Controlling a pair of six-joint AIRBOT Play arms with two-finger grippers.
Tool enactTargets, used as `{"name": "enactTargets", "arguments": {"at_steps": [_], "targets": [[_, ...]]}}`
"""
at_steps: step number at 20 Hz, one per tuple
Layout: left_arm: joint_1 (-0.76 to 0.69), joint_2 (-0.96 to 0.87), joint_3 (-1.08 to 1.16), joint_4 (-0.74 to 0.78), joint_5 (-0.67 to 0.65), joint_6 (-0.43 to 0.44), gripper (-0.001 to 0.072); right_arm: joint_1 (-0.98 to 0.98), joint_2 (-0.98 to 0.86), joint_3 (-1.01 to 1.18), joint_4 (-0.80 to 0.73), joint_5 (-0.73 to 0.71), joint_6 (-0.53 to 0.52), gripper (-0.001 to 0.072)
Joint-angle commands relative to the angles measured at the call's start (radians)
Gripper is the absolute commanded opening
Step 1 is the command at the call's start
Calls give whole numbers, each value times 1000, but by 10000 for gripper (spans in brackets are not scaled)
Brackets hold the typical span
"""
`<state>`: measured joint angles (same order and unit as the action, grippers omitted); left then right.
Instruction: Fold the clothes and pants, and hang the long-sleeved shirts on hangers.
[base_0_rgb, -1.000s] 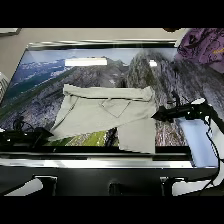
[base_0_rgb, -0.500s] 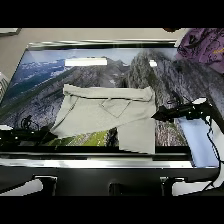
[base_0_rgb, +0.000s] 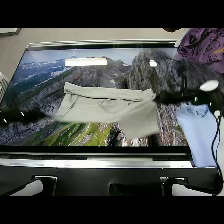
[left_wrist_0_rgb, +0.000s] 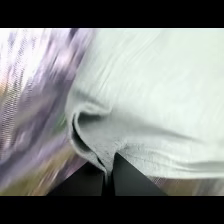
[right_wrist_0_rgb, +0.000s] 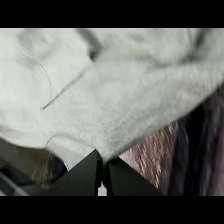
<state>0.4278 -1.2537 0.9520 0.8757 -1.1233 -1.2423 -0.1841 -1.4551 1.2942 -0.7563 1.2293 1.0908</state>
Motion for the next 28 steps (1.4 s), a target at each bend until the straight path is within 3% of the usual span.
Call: {"name": "enactTargets", "arguments": {"at_steps": [1,5,8,14,18,22,28], "targets": [[-58,25,370,-19,-1,-84,11,90,34,323,-159,-82,130,30],[-74,26,890,58,-6,-193,11,103,59,787,-275,-53,243,30],[-74,56,1158,170,-37,-295,11,103,217,872,-357,-81,269,30],[-74,367,1057,386,-89,-391,11,103,552,851,-480,42,315,31],[-74,470,1047,492,-174,-463,11,103,625,850,-509,119,348,31],[-74,433,1010,493,-217,-457,11,103,565,850,-509,152,402,31],[-74,148,805,395,-201,-326,12,104,289,719,-490,173,533,31]]}}
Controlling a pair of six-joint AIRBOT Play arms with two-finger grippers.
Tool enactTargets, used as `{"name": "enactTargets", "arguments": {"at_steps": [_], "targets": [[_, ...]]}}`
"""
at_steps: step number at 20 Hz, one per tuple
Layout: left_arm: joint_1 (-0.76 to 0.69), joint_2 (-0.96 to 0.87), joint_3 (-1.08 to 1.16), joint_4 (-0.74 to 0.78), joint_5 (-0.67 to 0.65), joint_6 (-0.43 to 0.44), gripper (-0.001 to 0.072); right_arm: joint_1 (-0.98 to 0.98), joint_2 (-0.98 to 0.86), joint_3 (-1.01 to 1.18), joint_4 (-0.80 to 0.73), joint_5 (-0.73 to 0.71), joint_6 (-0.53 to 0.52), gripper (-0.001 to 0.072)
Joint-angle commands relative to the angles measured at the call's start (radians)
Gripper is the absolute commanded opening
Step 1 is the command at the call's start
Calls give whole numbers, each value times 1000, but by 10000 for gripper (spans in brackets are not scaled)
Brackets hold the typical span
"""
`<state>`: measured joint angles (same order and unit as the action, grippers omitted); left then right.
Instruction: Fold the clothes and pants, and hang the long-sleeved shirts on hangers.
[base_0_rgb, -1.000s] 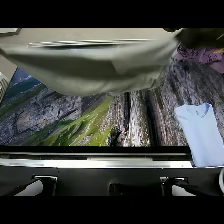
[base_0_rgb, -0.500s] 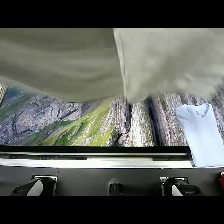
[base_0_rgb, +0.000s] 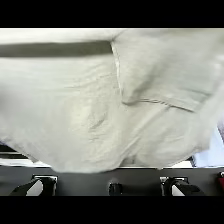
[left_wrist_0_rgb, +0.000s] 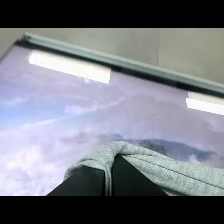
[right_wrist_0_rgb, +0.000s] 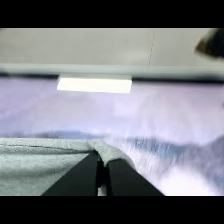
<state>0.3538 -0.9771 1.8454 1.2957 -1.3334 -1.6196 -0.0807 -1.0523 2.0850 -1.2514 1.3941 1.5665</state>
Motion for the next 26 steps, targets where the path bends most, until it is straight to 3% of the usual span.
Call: {"name": "enactTargets", "arguments": {"at_steps": [1,5,8,13,17,23,26], "targets": [[0,-196,-120,-24,32,54,12,0,-175,-118,7,-11,64,31],[-44,-521,-192,-24,195,106,12,18,-462,-200,18,-114,60,31],[-97,-739,-192,-24,357,121,12,47,-673,-200,35,-284,27,31],[-142,-867,-192,-24,579,120,12,66,-854,-200,24,-520,27,31],[-143,-863,-192,-24,483,119,12,66,-855,-200,-1,-518,23,31],[-142,-870,-193,-10,205,71,13,66,-858,-200,-91,-216,27,31],[-146,-889,-193,-10,111,63,13,66,-862,-200,-114,-166,27,31]]}}
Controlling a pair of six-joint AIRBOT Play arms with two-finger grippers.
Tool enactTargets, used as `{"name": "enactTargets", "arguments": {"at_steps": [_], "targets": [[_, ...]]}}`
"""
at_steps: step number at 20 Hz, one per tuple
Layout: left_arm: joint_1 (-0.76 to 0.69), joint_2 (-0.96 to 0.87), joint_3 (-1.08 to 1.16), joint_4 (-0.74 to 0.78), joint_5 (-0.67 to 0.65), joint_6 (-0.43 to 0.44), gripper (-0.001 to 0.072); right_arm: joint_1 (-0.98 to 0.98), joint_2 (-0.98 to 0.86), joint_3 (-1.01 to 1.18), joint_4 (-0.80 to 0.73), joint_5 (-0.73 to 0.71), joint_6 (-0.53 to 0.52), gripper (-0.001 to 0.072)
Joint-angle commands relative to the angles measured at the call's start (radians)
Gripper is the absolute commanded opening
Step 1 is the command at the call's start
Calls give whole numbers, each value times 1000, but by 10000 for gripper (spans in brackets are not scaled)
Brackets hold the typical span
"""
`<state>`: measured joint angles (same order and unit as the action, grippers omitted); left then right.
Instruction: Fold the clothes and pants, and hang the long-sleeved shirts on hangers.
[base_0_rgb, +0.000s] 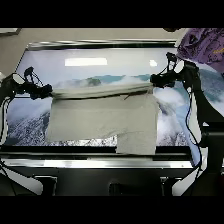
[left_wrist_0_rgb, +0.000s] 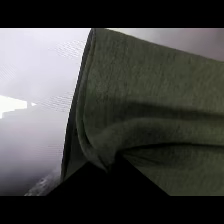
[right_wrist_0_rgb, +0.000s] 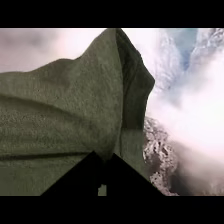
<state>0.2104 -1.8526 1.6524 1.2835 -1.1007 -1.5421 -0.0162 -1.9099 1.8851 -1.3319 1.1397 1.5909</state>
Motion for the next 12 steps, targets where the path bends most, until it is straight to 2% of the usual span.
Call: {"name": "enactTargets", "arguments": {"at_steps": [1,5,9,12], "targets": [[-5,-18,0,4,-157,-31,12,1,-7,0,-34,95,3,31],[-6,-11,0,11,-247,-101,12,1,-27,-1,-37,140,3,31],[-6,-19,0,14,-261,-100,13,1,-40,-1,-42,169,3,31],[-6,-21,0,99,-261,-109,12,1,-45,-1,-87,197,8,31]]}}
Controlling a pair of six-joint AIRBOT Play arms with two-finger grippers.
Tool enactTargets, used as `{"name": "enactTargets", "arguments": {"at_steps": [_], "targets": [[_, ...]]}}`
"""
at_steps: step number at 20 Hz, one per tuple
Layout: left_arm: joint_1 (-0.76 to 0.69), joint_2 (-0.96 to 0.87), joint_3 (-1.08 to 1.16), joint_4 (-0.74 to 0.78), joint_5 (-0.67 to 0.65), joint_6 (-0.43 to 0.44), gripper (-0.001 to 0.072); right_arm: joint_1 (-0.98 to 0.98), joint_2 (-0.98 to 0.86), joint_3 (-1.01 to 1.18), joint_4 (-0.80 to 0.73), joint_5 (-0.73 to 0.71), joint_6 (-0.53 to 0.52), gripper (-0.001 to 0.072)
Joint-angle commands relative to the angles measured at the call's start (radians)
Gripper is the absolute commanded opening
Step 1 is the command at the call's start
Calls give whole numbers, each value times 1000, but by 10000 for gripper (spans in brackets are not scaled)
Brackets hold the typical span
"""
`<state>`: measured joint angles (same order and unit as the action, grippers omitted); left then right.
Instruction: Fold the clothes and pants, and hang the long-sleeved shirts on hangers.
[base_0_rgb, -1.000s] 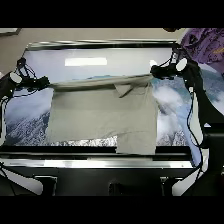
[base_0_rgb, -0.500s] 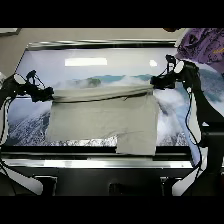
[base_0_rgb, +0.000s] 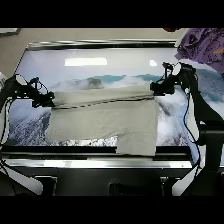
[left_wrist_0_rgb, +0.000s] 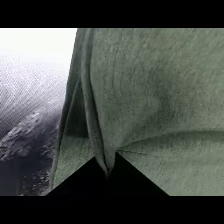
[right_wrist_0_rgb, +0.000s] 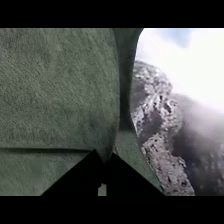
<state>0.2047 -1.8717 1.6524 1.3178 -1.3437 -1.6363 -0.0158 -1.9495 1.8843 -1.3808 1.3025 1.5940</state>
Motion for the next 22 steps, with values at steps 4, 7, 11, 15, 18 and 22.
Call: {"name": "enactTargets", "arguments": {"at_steps": [4,7,11,15,18,22], "targets": [[0,-2,0,109,-6,-17,12,1,-6,0,-66,36,12,31],[0,-2,0,108,0,-13,13,1,-5,0,-64,66,11,31],[-1,-3,0,98,1,-13,16,1,-9,0,-53,63,11,31],[-4,-13,0,42,34,-14,181,1,-40,0,10,57,6,91],[-15,-9,2,13,78,-24,343,1,-48,1,83,56,2,255],[12,69,76,16,69,-59,474,0,27,1,92,101,-51,424]]}}
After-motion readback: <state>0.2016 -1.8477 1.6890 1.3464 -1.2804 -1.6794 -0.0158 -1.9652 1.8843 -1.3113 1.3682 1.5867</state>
